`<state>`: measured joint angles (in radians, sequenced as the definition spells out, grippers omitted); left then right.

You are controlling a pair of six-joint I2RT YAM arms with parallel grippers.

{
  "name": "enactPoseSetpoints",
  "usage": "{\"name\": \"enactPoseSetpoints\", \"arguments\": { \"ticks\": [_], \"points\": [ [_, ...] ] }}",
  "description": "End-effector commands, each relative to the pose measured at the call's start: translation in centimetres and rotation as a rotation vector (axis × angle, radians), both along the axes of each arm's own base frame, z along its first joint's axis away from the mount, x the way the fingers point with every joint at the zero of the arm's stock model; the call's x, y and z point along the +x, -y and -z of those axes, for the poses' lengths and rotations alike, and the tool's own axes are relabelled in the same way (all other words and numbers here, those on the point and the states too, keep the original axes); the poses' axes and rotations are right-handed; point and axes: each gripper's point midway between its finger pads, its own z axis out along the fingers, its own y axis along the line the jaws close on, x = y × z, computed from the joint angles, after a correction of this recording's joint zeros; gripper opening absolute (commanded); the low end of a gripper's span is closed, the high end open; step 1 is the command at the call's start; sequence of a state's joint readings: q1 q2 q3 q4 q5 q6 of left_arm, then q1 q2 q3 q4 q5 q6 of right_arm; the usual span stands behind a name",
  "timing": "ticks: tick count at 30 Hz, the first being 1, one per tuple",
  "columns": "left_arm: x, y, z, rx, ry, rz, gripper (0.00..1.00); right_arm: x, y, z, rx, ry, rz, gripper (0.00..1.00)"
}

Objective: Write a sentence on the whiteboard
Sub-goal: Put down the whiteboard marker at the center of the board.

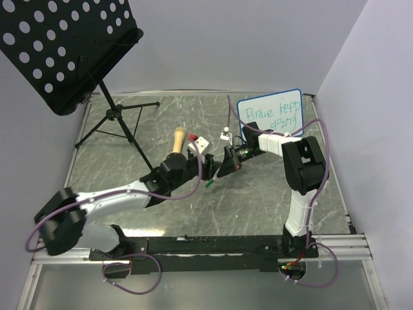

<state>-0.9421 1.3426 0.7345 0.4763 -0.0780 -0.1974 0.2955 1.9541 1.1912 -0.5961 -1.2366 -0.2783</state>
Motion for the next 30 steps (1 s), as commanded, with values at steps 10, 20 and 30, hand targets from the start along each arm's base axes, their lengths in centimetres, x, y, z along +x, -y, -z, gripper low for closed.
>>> {"name": "enactPoseSetpoints", "arguments": {
  "ticks": [10, 20, 30],
  "points": [
    [-3.5, -8.8, -0.2, -0.064, -0.098, -0.171, 0.77, -0.1, 0.0, 1.8, -0.044, -0.016, -0.013, 0.08],
    [-6.1, -11.1, 2.9, -0.187, -0.208, -0.186, 0.84, -0.4, 0.2, 2.4, -0.076, -0.019, -0.017, 0.44],
    [-7.0, -11.8, 3.5, -0.178, -0.231, -0.175, 0.84, 1.9, 2.3, 1.0, -0.255, 0.236, 0.024, 0.73]
  ]
}}
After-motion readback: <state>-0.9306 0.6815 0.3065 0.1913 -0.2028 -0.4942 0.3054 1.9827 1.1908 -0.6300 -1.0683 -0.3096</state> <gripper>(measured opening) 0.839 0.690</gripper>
